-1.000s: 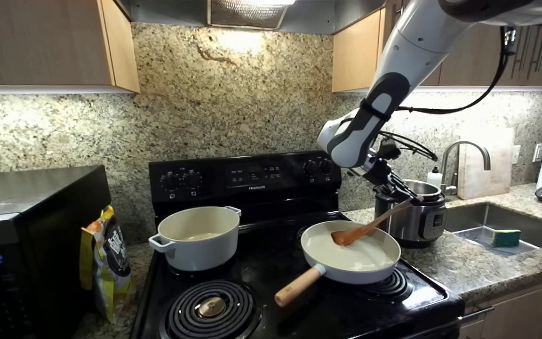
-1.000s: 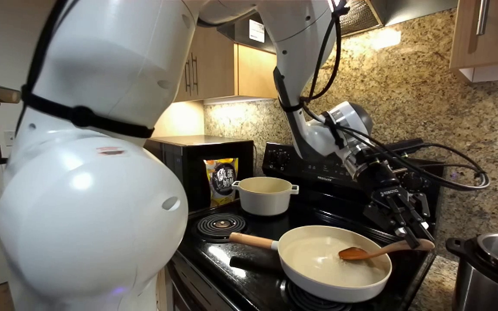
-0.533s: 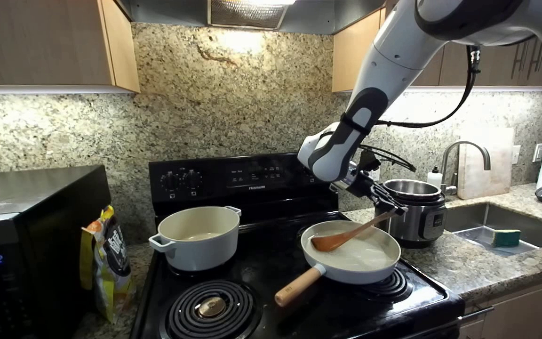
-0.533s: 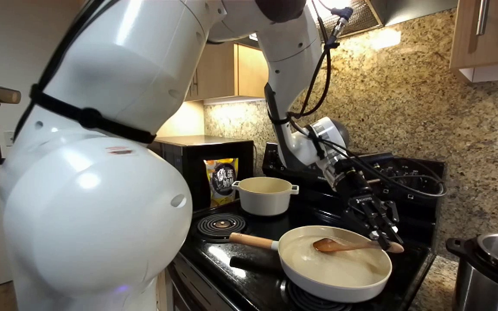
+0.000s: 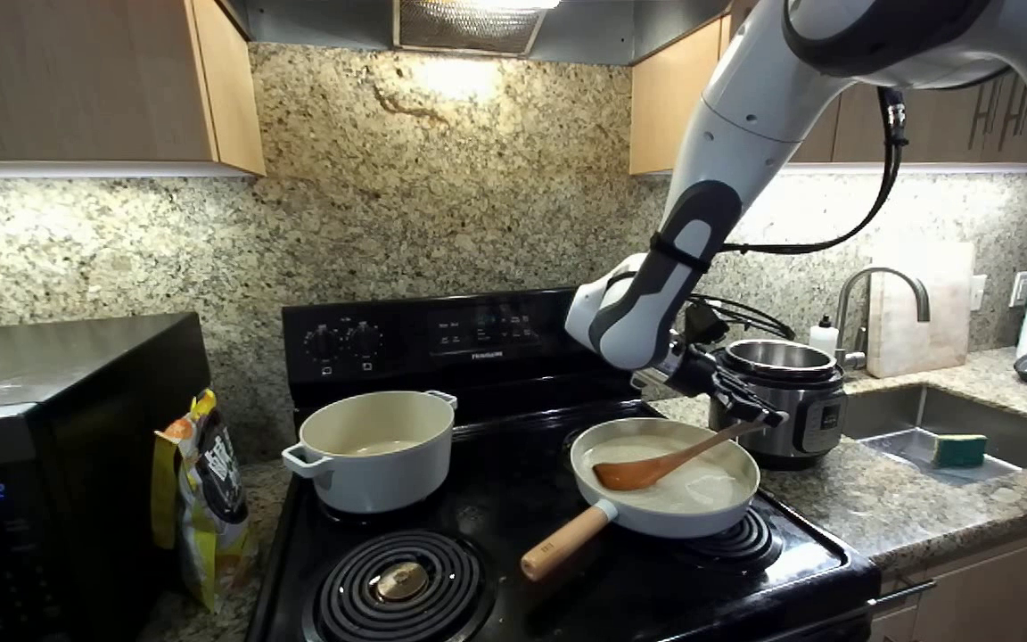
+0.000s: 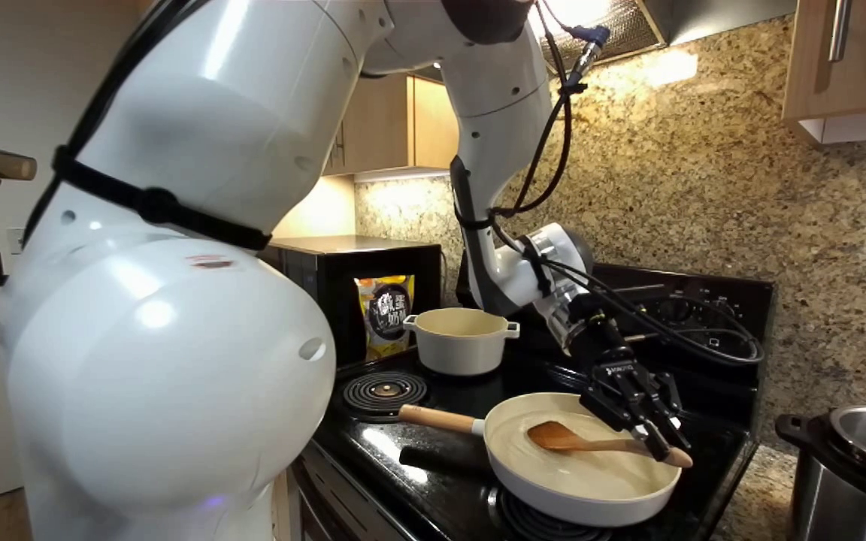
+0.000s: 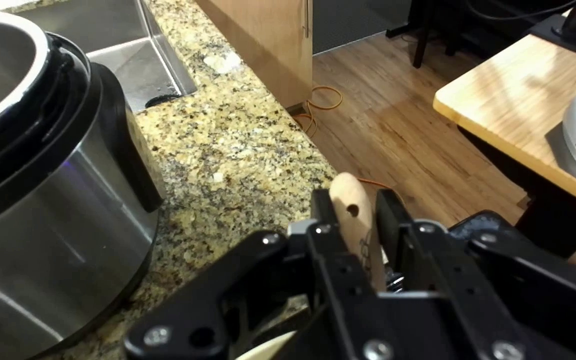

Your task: Use the wooden spatula to stir the pan

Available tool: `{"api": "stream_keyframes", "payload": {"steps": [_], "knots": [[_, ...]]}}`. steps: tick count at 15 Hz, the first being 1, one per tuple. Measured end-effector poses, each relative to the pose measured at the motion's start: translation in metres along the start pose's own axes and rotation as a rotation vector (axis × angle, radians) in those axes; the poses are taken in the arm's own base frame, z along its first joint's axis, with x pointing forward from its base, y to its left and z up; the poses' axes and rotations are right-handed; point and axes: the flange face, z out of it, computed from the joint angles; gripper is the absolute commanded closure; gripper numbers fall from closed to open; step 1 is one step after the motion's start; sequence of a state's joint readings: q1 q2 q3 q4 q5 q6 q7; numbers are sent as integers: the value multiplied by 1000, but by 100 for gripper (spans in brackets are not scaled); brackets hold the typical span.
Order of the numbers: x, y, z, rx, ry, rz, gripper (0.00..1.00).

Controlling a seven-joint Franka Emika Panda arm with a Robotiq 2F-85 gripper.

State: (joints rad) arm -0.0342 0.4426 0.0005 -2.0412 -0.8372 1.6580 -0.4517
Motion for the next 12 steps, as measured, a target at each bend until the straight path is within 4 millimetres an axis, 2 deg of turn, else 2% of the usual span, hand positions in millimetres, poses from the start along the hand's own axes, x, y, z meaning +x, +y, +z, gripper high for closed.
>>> {"api": "stream_keyframes", "payload": {"steps": [3,6,8,12], "knots": [[2,-17,23,-3,-49,-44,91],[-4,-27,45,18,-77,-58,91],[-15,-25,59,45,-82,-43,91],[-41,-3,87,105,-68,24,91]]}}
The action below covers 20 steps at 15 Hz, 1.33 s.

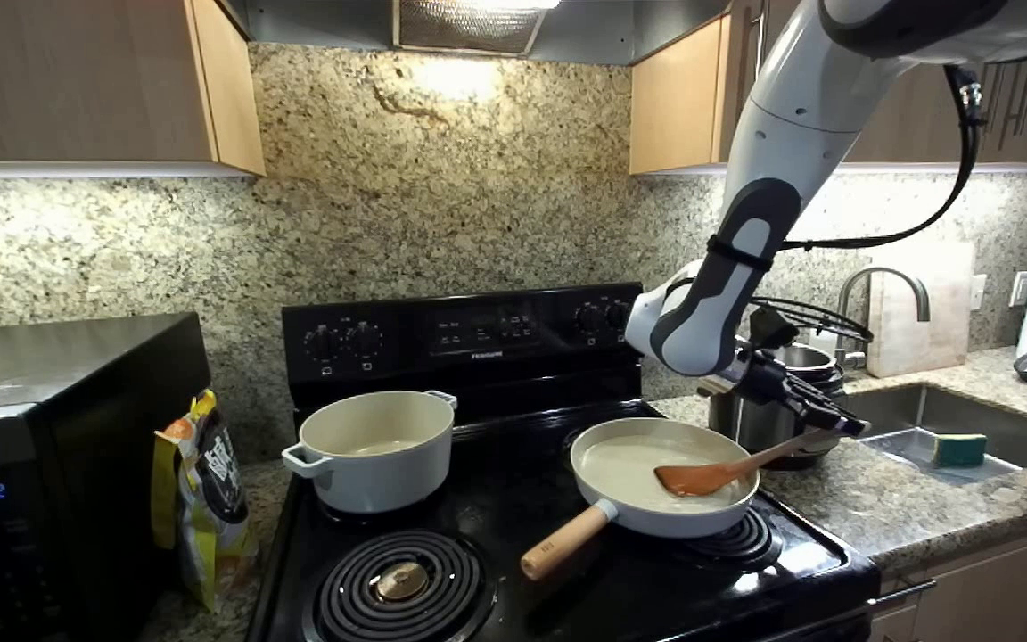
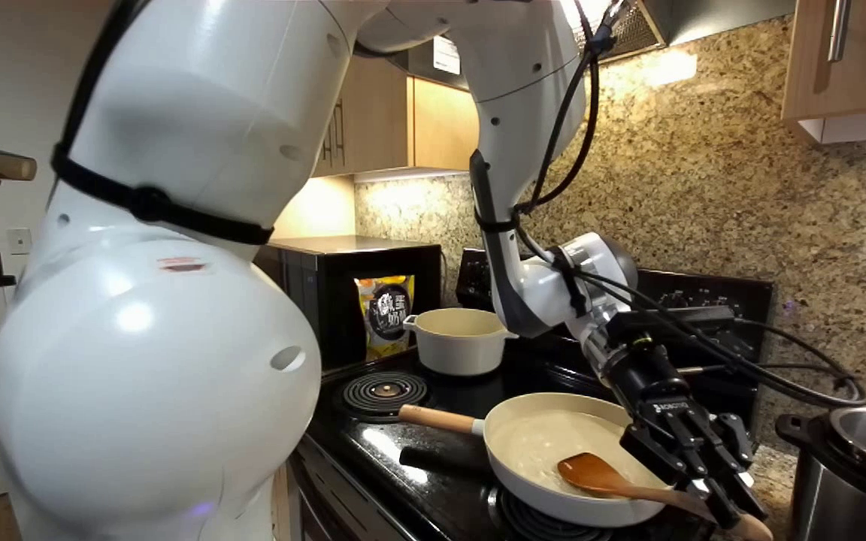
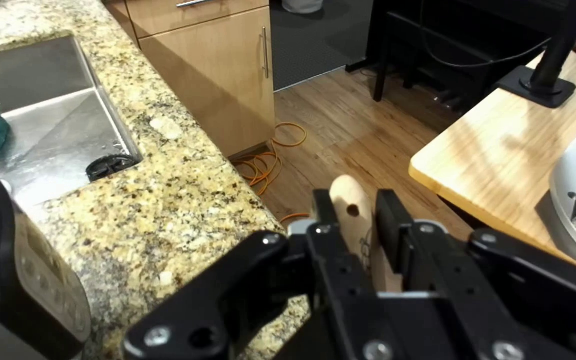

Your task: Use the wooden spatula to stir the pan

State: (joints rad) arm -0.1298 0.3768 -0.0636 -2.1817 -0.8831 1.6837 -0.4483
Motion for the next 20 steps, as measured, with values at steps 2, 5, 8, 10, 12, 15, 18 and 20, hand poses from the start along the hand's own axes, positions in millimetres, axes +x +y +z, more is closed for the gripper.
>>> {"api": "stream_keyframes", "payload": {"steps": [2,5,8,10,12,15,18,20], "knots": [[-13,16,12,34,18,42,91],[-31,40,22,82,50,109,91],[-46,61,13,114,98,173,91],[-51,71,1,115,128,201,91],[-52,77,-13,101,144,212,91],[-45,80,-31,73,155,209,91],[-38,78,-43,53,160,200,91],[-34,76,-46,48,160,191,91]]}}
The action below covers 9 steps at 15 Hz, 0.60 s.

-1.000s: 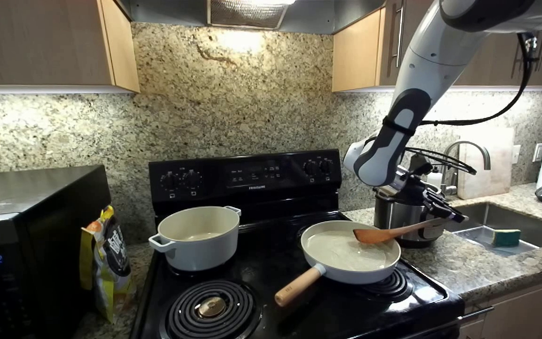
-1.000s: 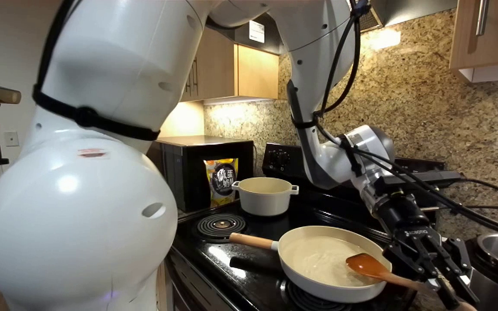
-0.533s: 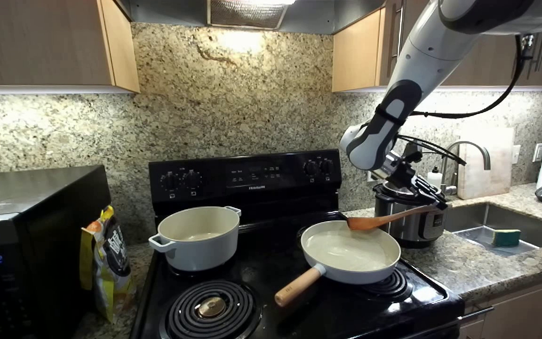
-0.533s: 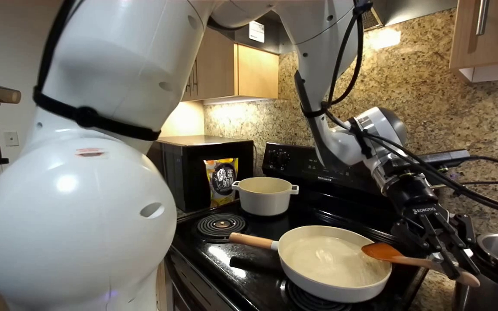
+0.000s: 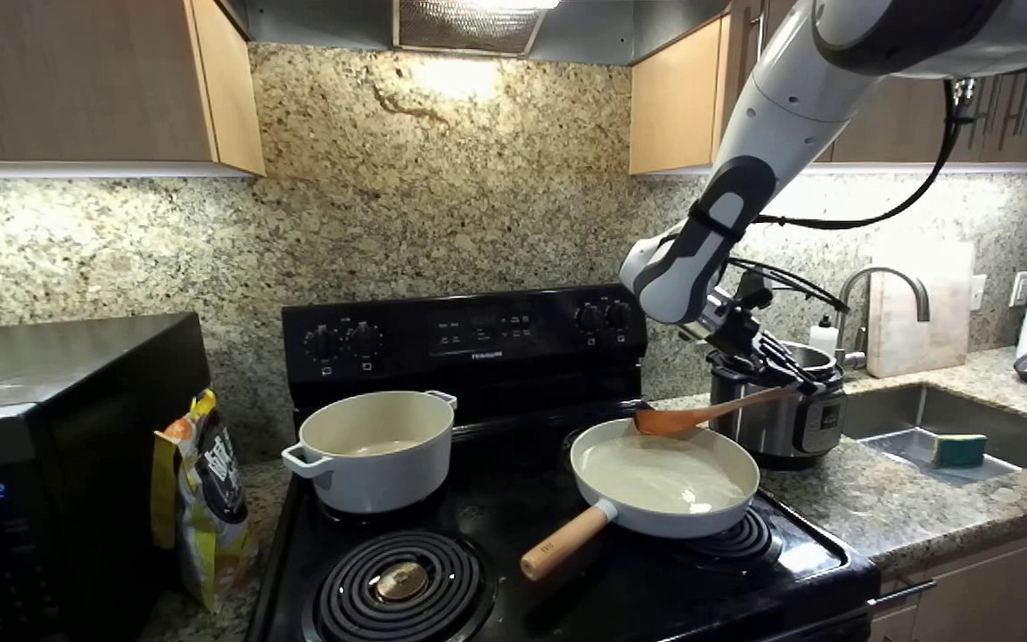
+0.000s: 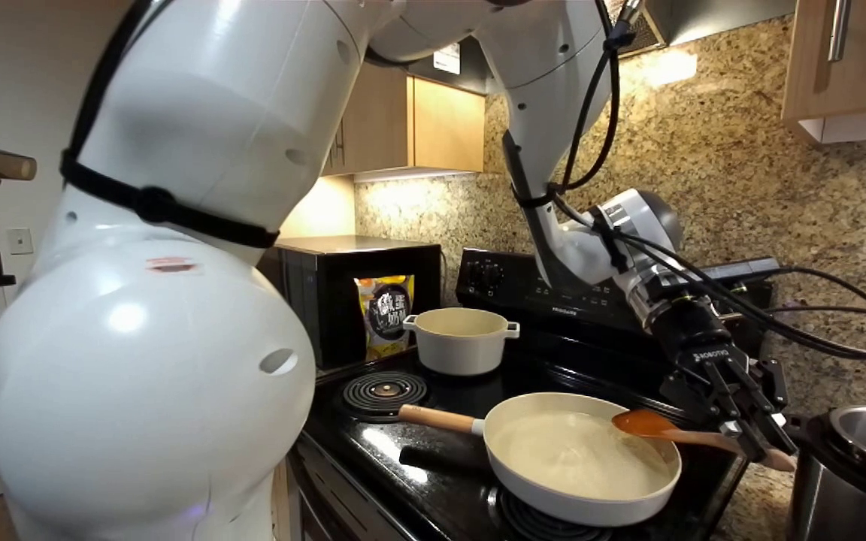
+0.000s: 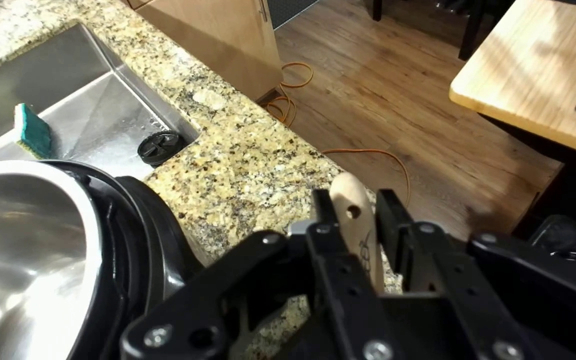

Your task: Use the wooden spatula to stir the pan

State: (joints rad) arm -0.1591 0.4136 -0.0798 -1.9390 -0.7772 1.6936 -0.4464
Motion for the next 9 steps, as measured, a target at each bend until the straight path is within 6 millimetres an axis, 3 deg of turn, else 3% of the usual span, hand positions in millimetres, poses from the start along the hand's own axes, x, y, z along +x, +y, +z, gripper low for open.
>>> {"api": "stream_keyframes", "payload": {"steps": [9], "knots": [[13,-18,6,-4,-23,3,91]]}}
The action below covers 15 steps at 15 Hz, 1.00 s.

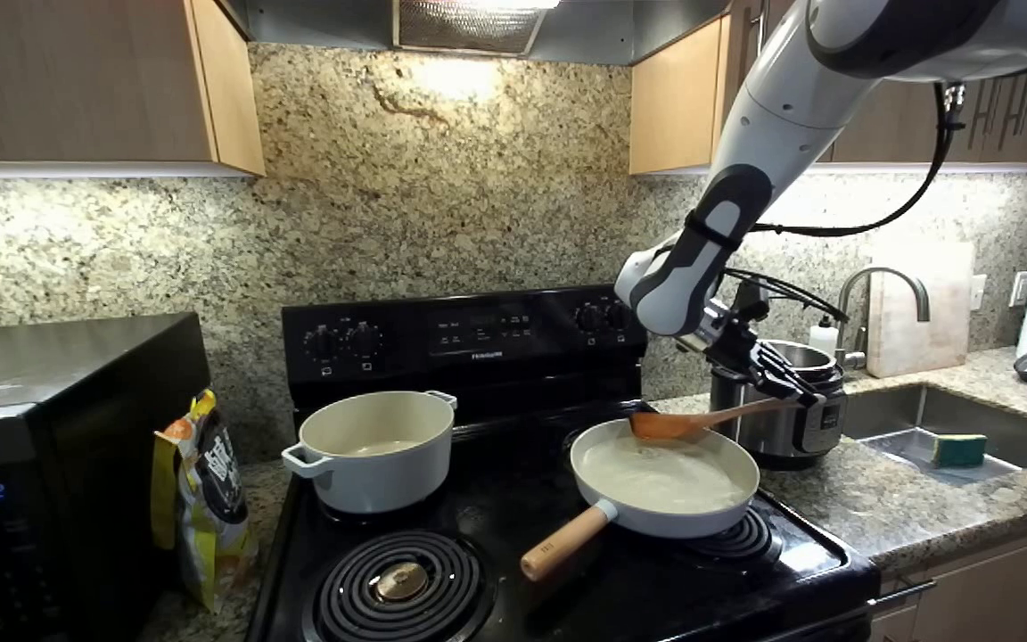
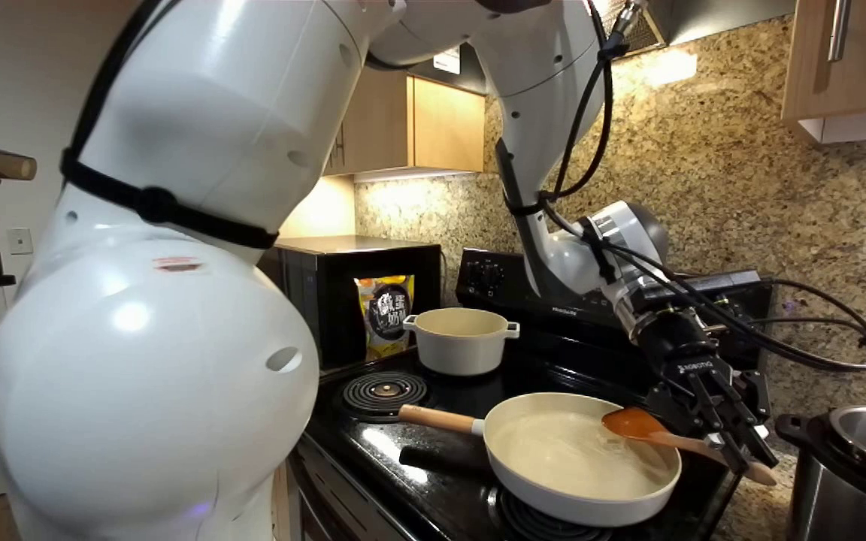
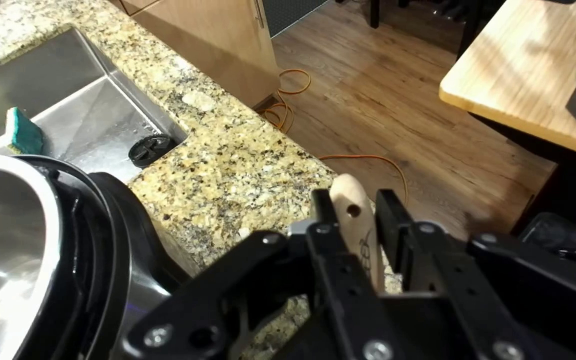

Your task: Use the wooden spatula to stir the pan

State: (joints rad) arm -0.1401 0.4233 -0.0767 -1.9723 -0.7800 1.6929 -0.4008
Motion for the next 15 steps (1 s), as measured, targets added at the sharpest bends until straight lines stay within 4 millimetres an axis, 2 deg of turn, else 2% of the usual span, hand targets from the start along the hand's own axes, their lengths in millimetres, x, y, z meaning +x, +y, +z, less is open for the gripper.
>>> {"api": "stream_keyframes", "payload": {"steps": [8,12,15], "knots": [[23,-31,4,-16,-34,0,91],[21,-29,6,-13,-37,6,91],[22,-21,-2,-18,-31,21,90]]}}
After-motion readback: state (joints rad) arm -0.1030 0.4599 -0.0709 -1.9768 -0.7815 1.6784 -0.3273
